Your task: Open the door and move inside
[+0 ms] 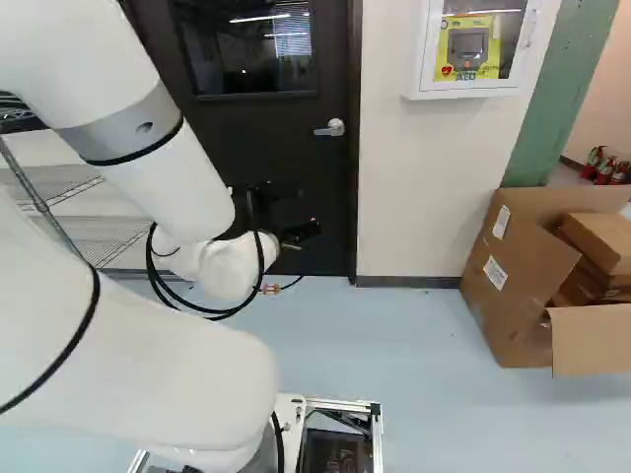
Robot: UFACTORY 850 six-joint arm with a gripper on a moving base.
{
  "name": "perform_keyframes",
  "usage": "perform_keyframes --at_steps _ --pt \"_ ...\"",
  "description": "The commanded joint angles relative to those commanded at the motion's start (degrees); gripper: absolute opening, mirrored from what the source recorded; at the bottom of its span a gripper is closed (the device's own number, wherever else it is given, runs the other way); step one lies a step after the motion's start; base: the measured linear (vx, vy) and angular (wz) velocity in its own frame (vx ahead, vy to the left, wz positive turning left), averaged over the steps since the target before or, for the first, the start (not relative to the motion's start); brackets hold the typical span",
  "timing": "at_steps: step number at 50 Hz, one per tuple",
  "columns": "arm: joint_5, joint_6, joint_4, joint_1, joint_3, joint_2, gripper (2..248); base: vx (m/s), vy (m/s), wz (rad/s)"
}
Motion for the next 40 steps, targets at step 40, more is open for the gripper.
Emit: perform_keyframes --at_steps 40 --pt "0.00 0.00 0.00 0.00 0.00 0.00 247 0.140 0.087 -0.257"
